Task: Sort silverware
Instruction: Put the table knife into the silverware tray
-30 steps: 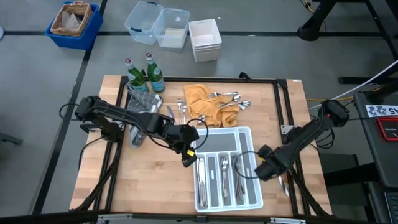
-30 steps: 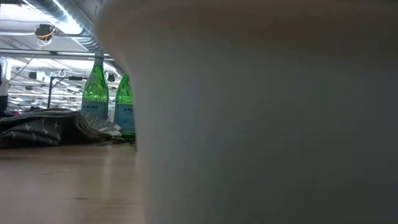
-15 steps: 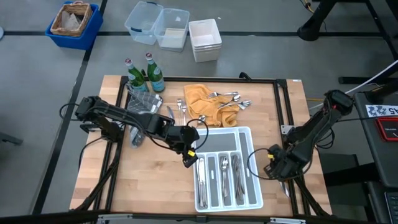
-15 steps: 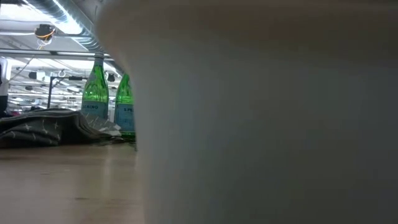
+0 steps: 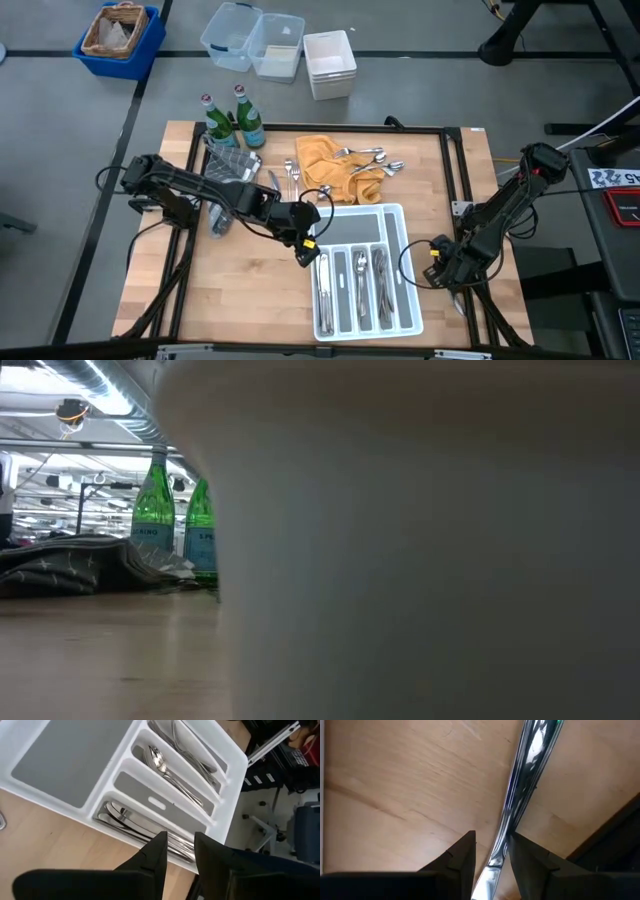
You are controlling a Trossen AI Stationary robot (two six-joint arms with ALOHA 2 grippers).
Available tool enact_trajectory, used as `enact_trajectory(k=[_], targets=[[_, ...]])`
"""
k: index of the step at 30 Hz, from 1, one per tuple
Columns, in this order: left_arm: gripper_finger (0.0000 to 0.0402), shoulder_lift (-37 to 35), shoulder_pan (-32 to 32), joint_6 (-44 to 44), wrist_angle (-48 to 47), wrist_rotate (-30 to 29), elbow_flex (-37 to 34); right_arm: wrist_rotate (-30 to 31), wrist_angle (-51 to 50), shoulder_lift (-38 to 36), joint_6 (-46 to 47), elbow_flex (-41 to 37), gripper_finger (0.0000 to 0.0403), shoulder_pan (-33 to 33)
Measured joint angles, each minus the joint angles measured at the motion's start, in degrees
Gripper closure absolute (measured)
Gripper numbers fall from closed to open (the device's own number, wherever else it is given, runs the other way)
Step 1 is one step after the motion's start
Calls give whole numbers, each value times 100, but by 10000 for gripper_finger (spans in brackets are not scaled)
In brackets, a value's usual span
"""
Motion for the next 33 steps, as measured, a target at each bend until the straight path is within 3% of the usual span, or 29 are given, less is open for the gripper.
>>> enact_trajectory(k=[25,33], targets=[[315,0,114,-18,-1,-112,0,108,-474,20,-52,268,281,0],[315,0,111,-21,-4,-112,0,-155,-237,100,-46,37,281,0]])
